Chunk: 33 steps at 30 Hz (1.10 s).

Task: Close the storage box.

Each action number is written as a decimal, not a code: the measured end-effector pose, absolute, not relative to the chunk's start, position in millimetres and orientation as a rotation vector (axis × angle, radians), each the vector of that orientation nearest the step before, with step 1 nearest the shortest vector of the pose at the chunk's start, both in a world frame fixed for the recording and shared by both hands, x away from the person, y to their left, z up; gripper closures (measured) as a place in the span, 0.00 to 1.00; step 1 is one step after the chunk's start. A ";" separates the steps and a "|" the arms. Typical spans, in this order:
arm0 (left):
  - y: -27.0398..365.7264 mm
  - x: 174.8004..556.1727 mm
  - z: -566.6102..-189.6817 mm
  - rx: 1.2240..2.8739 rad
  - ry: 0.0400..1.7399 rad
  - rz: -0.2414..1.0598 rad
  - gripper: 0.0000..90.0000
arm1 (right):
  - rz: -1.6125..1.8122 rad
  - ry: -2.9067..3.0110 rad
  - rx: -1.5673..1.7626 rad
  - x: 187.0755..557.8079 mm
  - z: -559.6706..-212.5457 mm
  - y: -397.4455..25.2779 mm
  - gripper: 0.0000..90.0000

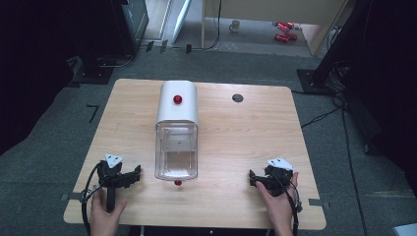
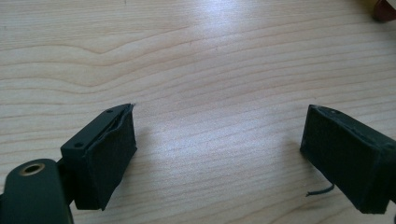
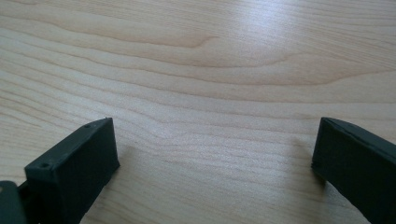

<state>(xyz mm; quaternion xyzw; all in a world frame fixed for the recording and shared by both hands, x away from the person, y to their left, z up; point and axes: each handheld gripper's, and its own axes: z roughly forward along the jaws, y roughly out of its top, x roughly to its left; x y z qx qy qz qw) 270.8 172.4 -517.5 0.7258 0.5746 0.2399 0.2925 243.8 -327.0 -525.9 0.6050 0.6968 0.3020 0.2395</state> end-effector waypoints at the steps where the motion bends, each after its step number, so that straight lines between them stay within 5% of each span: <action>1: 172.4 270.8 -517.6 1.934 1.531 0.639 0.11 | 0.828 1.907 1.655 243.6 -525.9 -327.2 0.00; 2: 172.4 270.8 -517.6 1.934 1.531 0.639 0.11 | 0.828 1.907 1.655 243.6 -525.9 -327.2 0.00; 5: 172.4 270.9 -517.5 1.934 1.531 0.639 0.11 | 0.869 1.874 1.627 237.4 -524.1 -325.1 0.25; 8: 172.4 270.9 -517.5 1.934 1.530 0.639 0.11 | 0.946 1.831 1.586 229.5 -519.8 -319.2 0.32; 20: 170.7 269.9 -517.7 1.932 1.532 0.640 0.11 | 1.205 1.882 1.342 212.9 -484.7 -264.2 0.41; 33: 161.3 264.8 -517.9 1.961 1.482 0.623 0.12 | 1.426 1.981 1.212 194.9 -474.6 -178.3 0.64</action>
